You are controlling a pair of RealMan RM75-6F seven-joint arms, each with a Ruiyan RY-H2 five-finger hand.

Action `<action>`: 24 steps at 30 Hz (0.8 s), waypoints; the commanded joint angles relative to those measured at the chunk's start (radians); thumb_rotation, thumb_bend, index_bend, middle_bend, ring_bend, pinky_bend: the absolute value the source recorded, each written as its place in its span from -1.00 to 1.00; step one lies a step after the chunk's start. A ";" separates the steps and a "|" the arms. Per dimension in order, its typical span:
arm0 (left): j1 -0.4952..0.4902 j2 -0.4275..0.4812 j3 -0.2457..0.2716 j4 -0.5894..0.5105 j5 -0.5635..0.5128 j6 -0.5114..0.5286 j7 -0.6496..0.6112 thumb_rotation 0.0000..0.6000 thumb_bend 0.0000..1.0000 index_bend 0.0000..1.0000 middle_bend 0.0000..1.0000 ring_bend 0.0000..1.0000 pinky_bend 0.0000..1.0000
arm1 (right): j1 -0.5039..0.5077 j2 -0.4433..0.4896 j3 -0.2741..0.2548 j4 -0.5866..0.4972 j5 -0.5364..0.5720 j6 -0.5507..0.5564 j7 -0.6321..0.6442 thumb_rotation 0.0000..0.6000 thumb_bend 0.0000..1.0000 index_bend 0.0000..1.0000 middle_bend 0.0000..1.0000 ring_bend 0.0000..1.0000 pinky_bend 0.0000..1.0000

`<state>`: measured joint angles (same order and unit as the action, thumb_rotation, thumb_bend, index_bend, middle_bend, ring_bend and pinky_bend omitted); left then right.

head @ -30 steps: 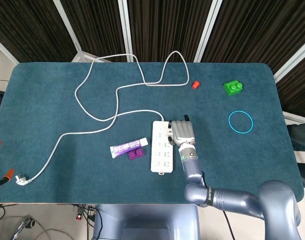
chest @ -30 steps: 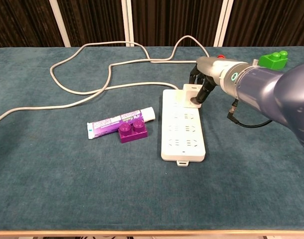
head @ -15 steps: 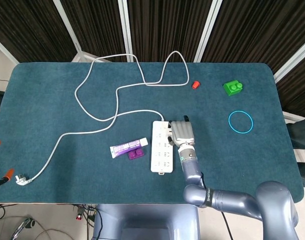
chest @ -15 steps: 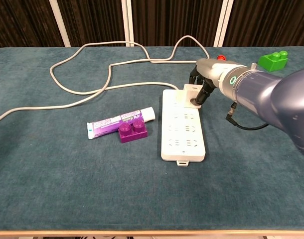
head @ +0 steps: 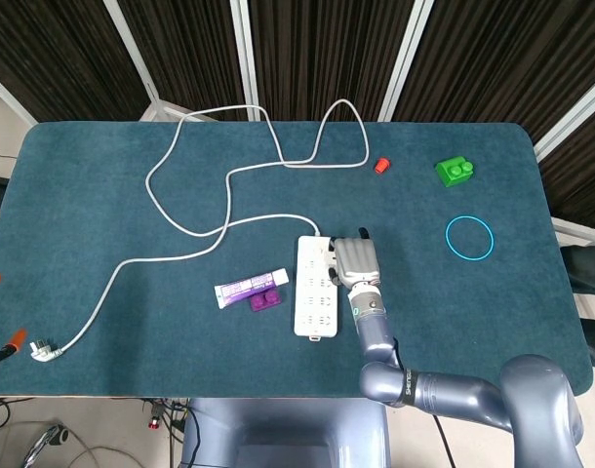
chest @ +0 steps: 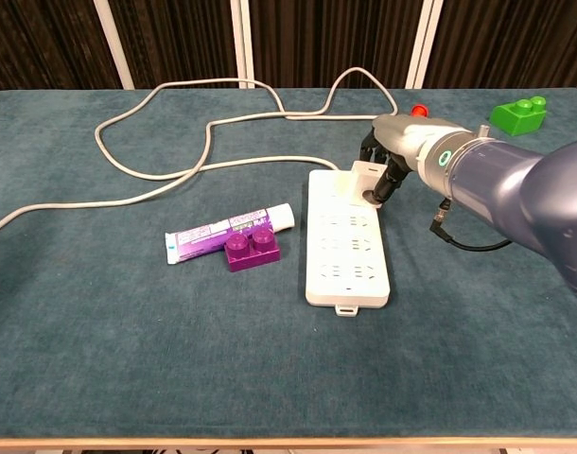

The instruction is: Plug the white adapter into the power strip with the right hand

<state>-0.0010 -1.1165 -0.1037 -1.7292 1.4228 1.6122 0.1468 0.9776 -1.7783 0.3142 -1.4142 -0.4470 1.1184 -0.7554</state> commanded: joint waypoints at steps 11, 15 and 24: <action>0.000 0.000 0.000 0.000 0.000 0.000 0.001 1.00 -0.65 -0.60 -0.99 -1.00 -0.85 | -0.003 0.033 0.012 -0.036 0.050 -0.047 -0.011 1.00 0.15 -0.08 -0.30 -0.52 -0.80; -0.001 -0.001 0.001 0.000 0.000 -0.001 0.004 1.00 -0.65 -0.60 -0.99 -1.00 -0.85 | -0.002 0.043 0.017 -0.048 0.067 -0.058 -0.008 1.00 -0.15 -0.47 -0.57 -0.70 -0.84; -0.001 -0.003 0.001 0.000 0.000 -0.001 0.008 1.00 -0.65 -0.60 -0.99 -1.00 -0.85 | -0.009 0.087 0.036 -0.096 0.090 -0.078 0.026 1.00 -0.45 -0.98 -0.93 -0.88 -0.92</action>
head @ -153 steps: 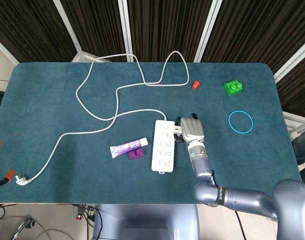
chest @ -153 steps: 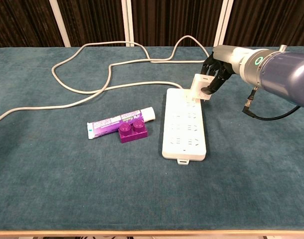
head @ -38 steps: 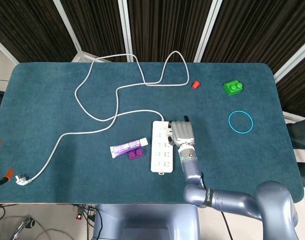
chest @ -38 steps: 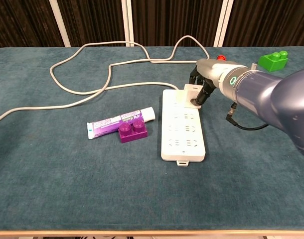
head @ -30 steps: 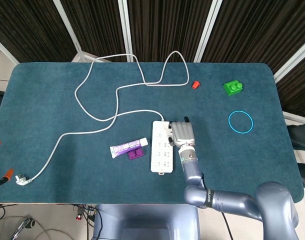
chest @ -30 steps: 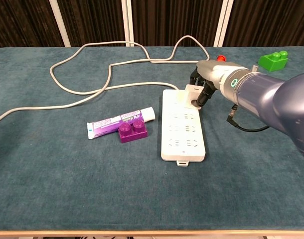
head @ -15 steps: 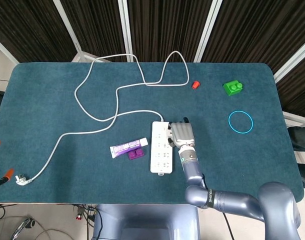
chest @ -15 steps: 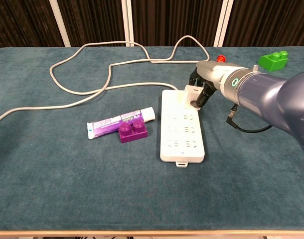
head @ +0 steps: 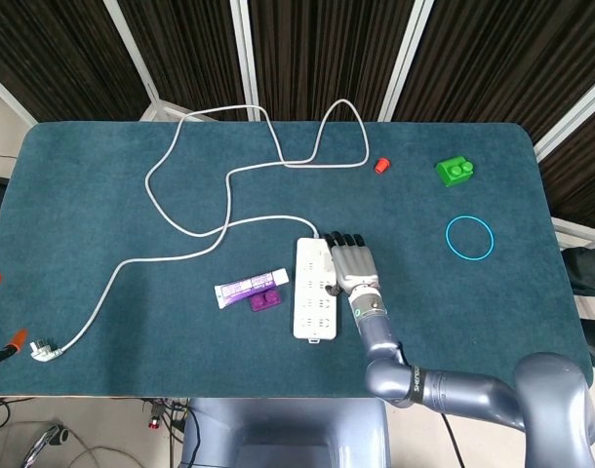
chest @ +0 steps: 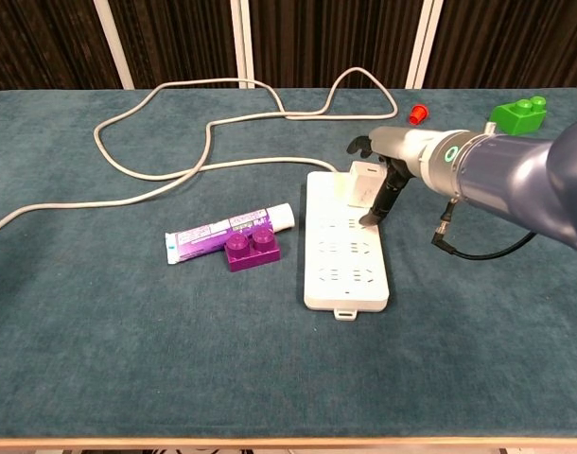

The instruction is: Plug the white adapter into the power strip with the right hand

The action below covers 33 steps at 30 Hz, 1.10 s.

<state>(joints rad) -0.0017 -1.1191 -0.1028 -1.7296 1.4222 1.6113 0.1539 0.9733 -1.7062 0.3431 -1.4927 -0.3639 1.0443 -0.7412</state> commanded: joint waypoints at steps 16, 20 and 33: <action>0.003 -0.001 0.003 -0.008 0.006 0.006 0.008 1.00 -0.65 -0.60 -0.99 -1.00 -0.85 | -0.131 0.231 -0.021 -0.292 -0.148 0.045 0.161 1.00 -0.45 -0.85 -0.96 -0.89 -0.92; 0.004 -0.002 0.005 -0.010 0.006 0.006 0.013 1.00 -0.65 -0.60 -0.99 -1.00 -0.85 | -0.161 0.262 -0.059 -0.343 -0.221 0.051 0.190 1.00 -0.45 -0.76 -0.96 -0.89 -0.92; 0.004 -0.001 0.002 -0.008 0.002 0.006 0.009 1.00 -0.65 -0.60 -0.99 -1.00 -0.85 | -0.158 0.225 -0.110 -0.333 -0.294 0.063 0.194 1.00 -0.45 -0.60 -0.96 -0.89 -0.92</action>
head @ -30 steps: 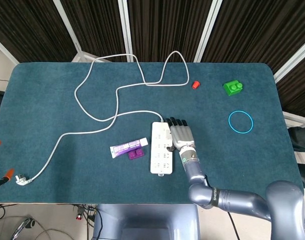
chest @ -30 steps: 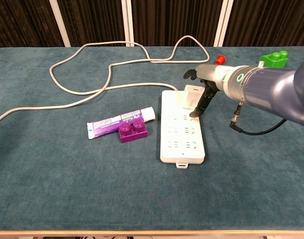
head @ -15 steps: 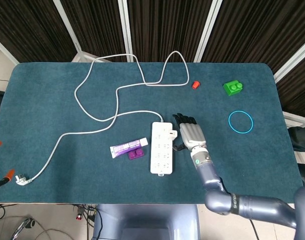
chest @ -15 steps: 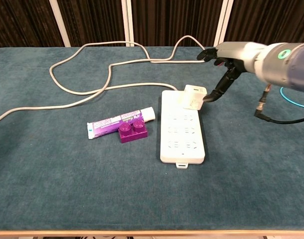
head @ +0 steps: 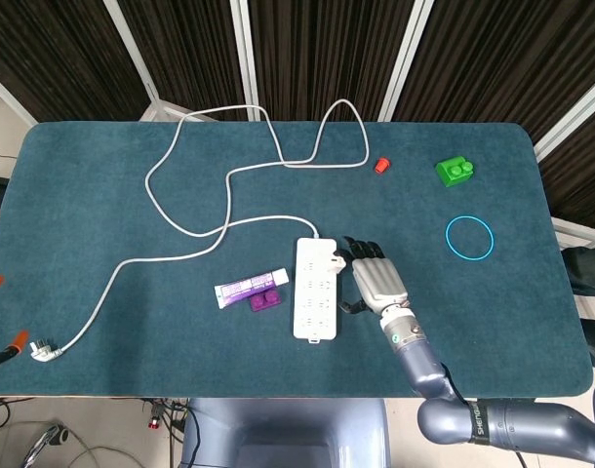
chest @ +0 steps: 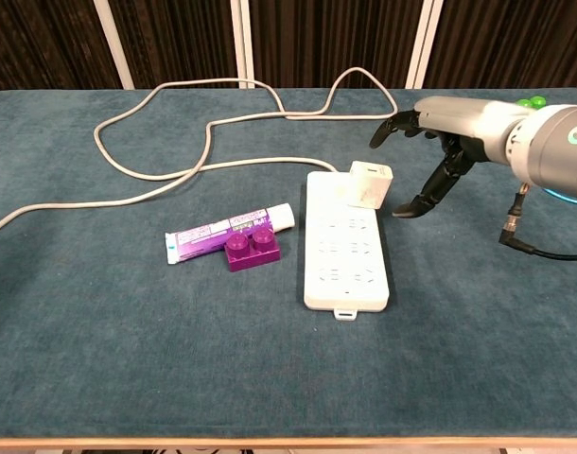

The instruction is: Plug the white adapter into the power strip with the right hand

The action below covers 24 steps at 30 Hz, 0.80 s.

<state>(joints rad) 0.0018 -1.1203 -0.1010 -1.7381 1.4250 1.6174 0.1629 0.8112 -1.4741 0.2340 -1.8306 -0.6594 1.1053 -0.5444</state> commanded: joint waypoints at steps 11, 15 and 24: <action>-0.001 0.002 0.000 0.001 -0.002 -0.004 -0.003 1.00 -0.65 -0.60 -0.99 -1.00 -0.85 | 0.022 -0.046 -0.004 0.047 0.028 0.016 -0.023 1.00 -0.45 -0.51 -0.96 -0.89 -0.92; -0.001 0.001 0.000 0.001 -0.002 -0.003 -0.002 1.00 -0.65 -0.60 -0.99 -1.00 -0.85 | 0.024 -0.051 -0.007 0.052 0.033 0.013 -0.023 1.00 -0.45 -0.45 -0.96 -0.89 -0.92; -0.002 -0.001 0.001 0.000 0.001 -0.003 0.003 1.00 -0.65 -0.60 -0.99 -1.00 -0.85 | 0.025 -0.068 -0.023 0.067 0.030 0.014 -0.030 1.00 -0.45 -0.43 -0.96 -0.89 -0.92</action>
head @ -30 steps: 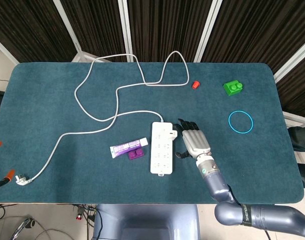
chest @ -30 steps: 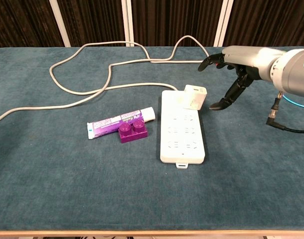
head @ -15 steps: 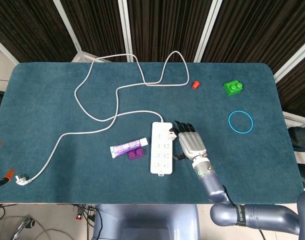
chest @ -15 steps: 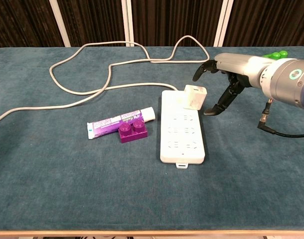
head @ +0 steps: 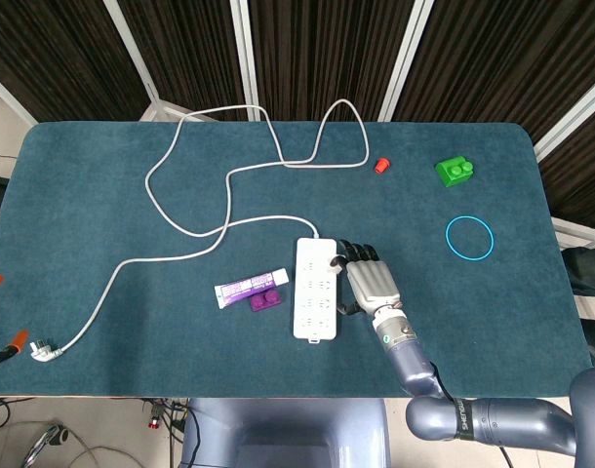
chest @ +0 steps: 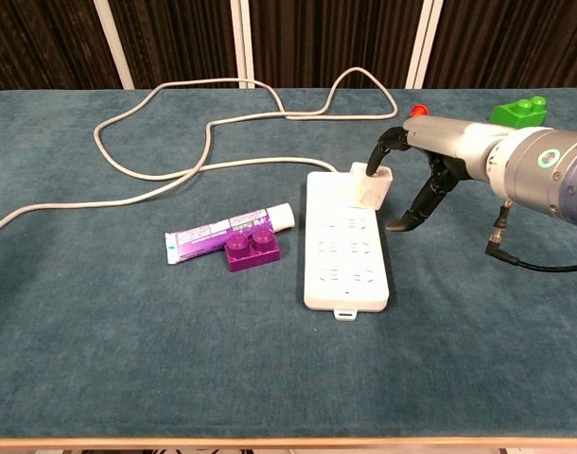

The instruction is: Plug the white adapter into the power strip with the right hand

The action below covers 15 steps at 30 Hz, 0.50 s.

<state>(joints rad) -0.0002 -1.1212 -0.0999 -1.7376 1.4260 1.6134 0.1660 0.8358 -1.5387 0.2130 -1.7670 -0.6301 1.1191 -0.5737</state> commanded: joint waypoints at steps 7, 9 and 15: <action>0.001 0.002 -0.003 0.001 -0.006 0.001 -0.004 1.00 -0.65 -0.60 -0.99 -1.00 -0.85 | 0.003 -0.013 0.005 0.018 0.009 0.000 0.002 1.00 -0.45 -0.42 -0.96 -0.89 -0.92; 0.000 0.001 -0.002 0.001 -0.005 -0.001 -0.002 1.00 -0.65 -0.60 -0.99 -1.00 -0.85 | 0.004 -0.012 0.004 0.016 0.007 -0.001 0.002 1.00 -0.45 -0.41 -0.96 -0.89 -0.92; 0.001 0.001 0.000 -0.001 -0.001 0.001 0.000 1.00 -0.65 -0.60 -0.99 -1.00 -0.85 | 0.006 -0.019 -0.001 0.016 0.009 -0.011 0.003 1.00 -0.45 -0.39 -0.96 -0.89 -0.92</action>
<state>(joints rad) 0.0001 -1.1206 -0.1002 -1.7387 1.4250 1.6139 0.1658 0.8414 -1.5574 0.2127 -1.7515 -0.6212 1.1089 -0.5712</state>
